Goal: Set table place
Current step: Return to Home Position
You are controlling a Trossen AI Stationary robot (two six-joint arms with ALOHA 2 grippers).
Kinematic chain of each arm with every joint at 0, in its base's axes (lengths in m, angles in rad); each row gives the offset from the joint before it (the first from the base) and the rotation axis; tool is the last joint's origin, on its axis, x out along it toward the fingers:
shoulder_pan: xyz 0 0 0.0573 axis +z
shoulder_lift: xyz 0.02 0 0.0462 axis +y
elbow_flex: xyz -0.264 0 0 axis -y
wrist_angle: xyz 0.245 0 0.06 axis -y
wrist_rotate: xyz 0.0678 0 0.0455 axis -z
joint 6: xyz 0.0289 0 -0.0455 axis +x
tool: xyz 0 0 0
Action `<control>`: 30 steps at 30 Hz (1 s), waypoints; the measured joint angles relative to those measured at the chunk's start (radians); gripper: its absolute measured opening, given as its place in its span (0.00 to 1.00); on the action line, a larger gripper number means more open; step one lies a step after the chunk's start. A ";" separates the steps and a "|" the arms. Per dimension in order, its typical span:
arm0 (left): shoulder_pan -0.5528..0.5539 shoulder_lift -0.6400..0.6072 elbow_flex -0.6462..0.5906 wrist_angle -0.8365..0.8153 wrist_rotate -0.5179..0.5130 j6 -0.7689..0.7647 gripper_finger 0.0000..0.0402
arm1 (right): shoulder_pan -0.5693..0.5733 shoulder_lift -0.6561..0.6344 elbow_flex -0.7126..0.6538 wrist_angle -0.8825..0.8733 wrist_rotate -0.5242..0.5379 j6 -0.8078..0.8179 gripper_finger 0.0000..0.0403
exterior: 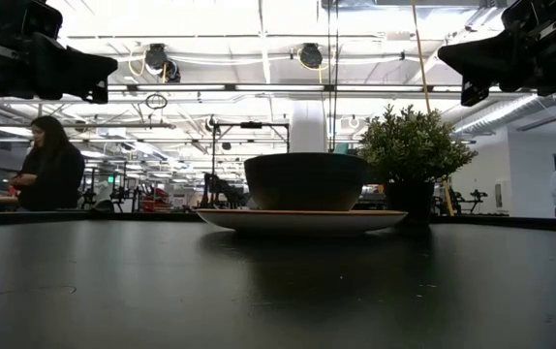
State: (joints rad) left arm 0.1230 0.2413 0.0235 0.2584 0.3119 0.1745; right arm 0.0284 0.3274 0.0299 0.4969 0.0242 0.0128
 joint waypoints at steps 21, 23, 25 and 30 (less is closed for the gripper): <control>0.000 0.000 0.000 0.000 0.000 0.000 0.09 | 0.000 0.000 0.000 0.000 0.001 0.002 0.00; 0.000 0.000 0.000 0.000 0.000 0.000 0.09 | 0.000 0.000 0.000 0.000 0.001 0.002 0.00; 0.000 0.000 0.000 0.000 0.000 0.000 0.09 | 0.000 0.000 0.000 0.000 0.001 0.002 0.00; 0.000 0.000 0.000 0.000 0.000 0.000 0.09 | 0.000 0.000 0.000 0.000 0.001 0.002 0.00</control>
